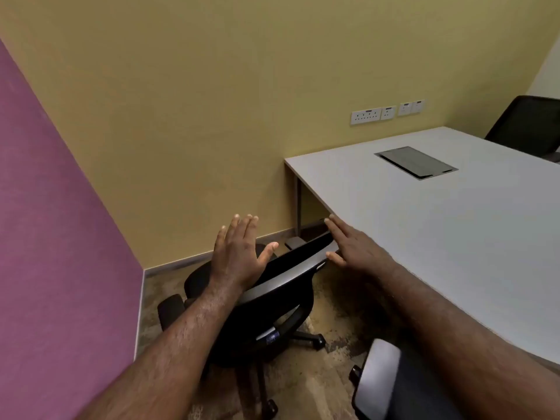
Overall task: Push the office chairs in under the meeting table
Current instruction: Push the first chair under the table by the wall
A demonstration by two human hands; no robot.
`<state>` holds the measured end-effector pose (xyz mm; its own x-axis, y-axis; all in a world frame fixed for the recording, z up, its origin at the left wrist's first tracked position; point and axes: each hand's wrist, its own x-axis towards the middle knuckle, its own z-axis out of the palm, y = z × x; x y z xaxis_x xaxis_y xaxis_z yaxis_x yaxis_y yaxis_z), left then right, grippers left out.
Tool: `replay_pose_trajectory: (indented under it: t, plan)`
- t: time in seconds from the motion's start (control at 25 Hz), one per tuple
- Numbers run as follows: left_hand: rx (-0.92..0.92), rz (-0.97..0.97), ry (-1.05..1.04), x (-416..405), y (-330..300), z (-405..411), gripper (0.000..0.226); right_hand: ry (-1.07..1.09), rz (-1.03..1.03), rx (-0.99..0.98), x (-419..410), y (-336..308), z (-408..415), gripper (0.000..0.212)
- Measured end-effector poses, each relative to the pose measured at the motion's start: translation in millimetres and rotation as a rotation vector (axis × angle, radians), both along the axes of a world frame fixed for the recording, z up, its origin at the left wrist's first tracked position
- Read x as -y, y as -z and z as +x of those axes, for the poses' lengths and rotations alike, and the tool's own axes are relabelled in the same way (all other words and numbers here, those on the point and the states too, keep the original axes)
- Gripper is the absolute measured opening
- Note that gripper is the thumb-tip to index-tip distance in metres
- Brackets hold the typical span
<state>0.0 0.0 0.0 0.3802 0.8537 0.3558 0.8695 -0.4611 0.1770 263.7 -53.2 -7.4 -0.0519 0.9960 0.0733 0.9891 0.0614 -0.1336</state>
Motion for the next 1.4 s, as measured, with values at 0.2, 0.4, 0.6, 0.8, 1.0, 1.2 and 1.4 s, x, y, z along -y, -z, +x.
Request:
replay_pose_trajectory:
  t: [0.2, 0.4, 0.6, 0.8, 1.0, 1.2, 1.4]
  plan:
    - [-0.059, -0.064, -0.023, 9.1, 27.1, -6.7, 0.078, 0.023, -0.268, 0.0, -2.4, 19.5, -5.9, 0.077]
    - [-0.055, -0.191, 0.02, 16.4, 49.3, -2.2, 0.076, 0.024, -0.276, 0.014, -6.4, 34.0, -3.4, 0.085]
    - [-0.12, -0.115, 0.055, 14.4, 55.9, 9.3, 0.078, 0.02, -0.237, 0.033, -15.6, 35.3, -5.5, 0.076]
    - [-0.123, -0.067, 0.035, 20.5, 52.2, 3.9, 0.058, -0.081, -0.071, 0.095, -30.1, 42.5, -11.0, 0.046]
    - [-0.25, -0.21, -0.187, 25.3, 53.0, -16.3, 0.083, -0.172, -0.013, 0.11, -40.9, 48.8, -27.6, 0.014]
    - [-0.299, -0.239, -0.173, 7.0, 54.0, -46.2, 0.091, -0.246, -0.054, 0.135, -44.4, 49.1, -46.7, 0.01]
    - [-0.32, -0.21, -0.064, -15.5, 56.5, -54.4, 0.09, -0.211, -0.056, 0.138, -53.1, 50.8, -51.6, 0.014]
